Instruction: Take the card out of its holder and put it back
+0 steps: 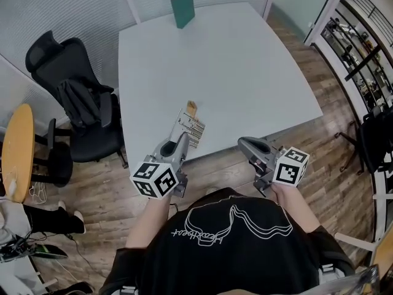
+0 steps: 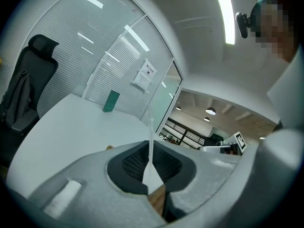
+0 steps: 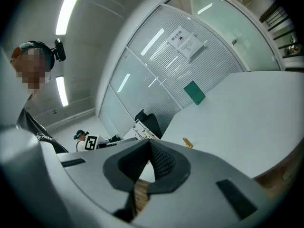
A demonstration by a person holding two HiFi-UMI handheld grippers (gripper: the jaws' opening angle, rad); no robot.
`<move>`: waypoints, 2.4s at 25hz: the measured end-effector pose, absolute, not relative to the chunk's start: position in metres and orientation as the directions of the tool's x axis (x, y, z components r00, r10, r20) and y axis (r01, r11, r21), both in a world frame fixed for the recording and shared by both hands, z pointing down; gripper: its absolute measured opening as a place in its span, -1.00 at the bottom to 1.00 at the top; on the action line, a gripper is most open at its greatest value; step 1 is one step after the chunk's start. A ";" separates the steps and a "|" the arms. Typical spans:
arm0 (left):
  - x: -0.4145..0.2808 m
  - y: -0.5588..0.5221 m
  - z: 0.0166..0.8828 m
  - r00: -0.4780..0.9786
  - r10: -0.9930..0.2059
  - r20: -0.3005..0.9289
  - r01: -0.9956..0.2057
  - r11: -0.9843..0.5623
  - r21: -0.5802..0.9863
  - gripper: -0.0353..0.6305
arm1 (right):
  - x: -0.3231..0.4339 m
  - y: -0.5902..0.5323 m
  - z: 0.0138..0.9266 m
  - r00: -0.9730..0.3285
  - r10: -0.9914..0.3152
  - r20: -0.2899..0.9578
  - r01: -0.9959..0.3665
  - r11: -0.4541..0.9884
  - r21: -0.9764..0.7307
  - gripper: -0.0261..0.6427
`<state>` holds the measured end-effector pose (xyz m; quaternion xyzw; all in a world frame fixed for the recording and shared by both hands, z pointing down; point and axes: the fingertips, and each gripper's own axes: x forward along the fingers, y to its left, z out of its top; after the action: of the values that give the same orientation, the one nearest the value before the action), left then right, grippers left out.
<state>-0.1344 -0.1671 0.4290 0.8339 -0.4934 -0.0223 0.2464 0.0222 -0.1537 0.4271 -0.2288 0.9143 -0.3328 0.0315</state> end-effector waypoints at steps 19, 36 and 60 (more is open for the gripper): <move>-0.081 -0.052 0.408 0.557 -0.802 0.215 -0.788 -0.427 0.444 -0.82 | 0.046 -0.058 0.406 -0.913 -0.405 0.058 -0.362 0.736 -0.572 -0.89; -0.083 -0.054 0.387 0.553 -0.813 0.181 -0.790 -0.443 0.424 -0.82 | 0.042 -0.053 0.395 -0.916 -0.398 0.054 -0.357 0.745 -0.563 -0.89; -0.133 -0.157 0.391 0.501 -0.847 0.180 -0.829 -0.409 0.382 -0.82 | 0.016 -0.129 0.406 -0.900 -0.428 0.085 -0.395 0.719 -0.572 -0.89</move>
<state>-0.1325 -0.1574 0.3911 0.8391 -0.4992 -0.0210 0.2153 0.0164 -0.1292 0.4058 -0.2220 0.9266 -0.3024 0.0268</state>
